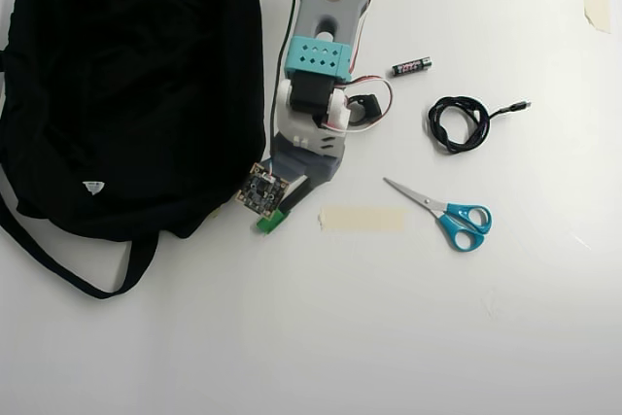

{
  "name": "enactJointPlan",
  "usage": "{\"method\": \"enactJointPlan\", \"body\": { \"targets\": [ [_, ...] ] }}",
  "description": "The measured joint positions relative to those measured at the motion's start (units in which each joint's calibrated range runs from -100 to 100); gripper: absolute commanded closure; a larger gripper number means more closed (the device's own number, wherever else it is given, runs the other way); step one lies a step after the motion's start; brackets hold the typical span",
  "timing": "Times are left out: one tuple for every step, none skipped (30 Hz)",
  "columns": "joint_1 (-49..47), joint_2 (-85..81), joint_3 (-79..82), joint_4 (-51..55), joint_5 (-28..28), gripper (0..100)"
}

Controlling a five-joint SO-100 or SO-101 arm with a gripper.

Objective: Put the green marker into the black bag

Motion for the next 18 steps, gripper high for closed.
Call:
{"method": "enactJointPlan", "body": {
  "targets": [
    [0.0,0.2,0.0,0.0,-0.1,79],
    [0.0,0.5,0.0,0.0,-0.2,79],
    [0.0,0.6,0.0,0.0,-0.4,78],
    [-0.1,0.6,0.0,0.0,-0.6,78],
    [-0.1,0.6,0.0,0.0,-0.6,78],
    [-0.1,0.6,0.0,0.0,-0.6,78],
    [-0.1,0.6,-0.1,0.0,-0.7,78],
    [-0.1,0.6,-0.2,0.0,-0.8,78],
    [-0.1,0.6,-0.2,0.0,-0.8,78],
    [-0.1,0.6,-0.2,-0.2,-0.8,78],
    [-0.1,0.6,-0.2,-0.4,-0.8,78],
    [-0.1,0.6,-0.2,-0.7,-0.8,77],
    [-0.1,0.6,-0.2,-0.9,-0.8,75],
    [-0.2,0.6,-0.2,-1.3,-0.8,74],
    [-0.4,0.6,-0.2,-1.4,-0.9,74],
    [-0.5,0.6,-0.2,-1.4,-1.2,73],
    [-0.7,0.6,-0.2,-1.5,-1.5,73],
    [-1.0,0.6,-0.2,-1.7,-1.7,73]
  ]
}}
